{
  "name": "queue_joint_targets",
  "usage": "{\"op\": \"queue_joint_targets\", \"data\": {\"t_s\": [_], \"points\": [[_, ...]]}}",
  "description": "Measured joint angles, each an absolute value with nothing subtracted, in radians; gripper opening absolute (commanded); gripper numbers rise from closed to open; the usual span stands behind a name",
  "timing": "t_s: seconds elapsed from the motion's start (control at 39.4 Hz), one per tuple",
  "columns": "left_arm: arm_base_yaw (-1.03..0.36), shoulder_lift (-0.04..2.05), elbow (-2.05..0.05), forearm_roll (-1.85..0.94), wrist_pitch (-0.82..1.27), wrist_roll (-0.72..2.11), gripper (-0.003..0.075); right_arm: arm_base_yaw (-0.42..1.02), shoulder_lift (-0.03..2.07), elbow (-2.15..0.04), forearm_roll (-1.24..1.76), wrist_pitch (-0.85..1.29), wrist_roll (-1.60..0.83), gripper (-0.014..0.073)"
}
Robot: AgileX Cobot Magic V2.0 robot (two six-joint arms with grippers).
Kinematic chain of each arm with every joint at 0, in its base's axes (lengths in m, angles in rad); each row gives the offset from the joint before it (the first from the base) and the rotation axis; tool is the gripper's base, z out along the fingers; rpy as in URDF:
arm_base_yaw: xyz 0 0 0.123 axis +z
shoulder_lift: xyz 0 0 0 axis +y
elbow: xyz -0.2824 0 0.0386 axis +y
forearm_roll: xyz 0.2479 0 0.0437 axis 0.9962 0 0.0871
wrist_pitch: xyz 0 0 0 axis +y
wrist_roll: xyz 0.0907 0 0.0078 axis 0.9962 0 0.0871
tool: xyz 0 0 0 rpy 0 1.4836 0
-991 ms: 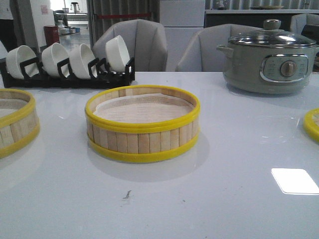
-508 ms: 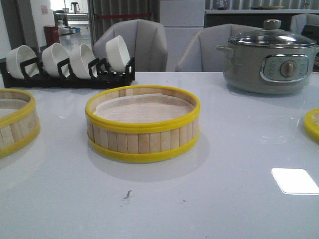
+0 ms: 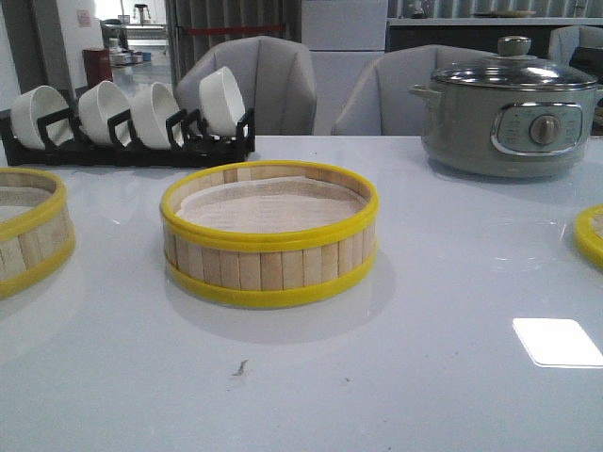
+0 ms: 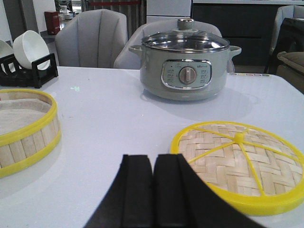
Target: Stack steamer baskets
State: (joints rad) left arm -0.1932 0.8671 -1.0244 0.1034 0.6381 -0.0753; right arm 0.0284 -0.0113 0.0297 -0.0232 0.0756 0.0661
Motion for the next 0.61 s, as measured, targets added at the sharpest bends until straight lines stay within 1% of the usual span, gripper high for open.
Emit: {"op": "queue_joint_targets", "data": {"t_s": [0.1, 0.2, 0.61], "points": [[-0.193, 0.917, -1.085, 0.103, 0.701, -0.075, 0.0085, 0.028, -0.011, 0.030, -0.023, 0.076, 0.066, 0.0079], [-0.193, 0.933, -1.095, 0.103, 0.726, -0.075, 0.0085, 0.028, -0.011, 0.030, -0.023, 0.076, 0.066, 0.0079], [-0.193, 0.955, -1.096, 0.103, 0.712, -0.075, 0.0085, 0.028, -0.011, 0.030, -0.023, 0.076, 0.066, 0.0079]]}}
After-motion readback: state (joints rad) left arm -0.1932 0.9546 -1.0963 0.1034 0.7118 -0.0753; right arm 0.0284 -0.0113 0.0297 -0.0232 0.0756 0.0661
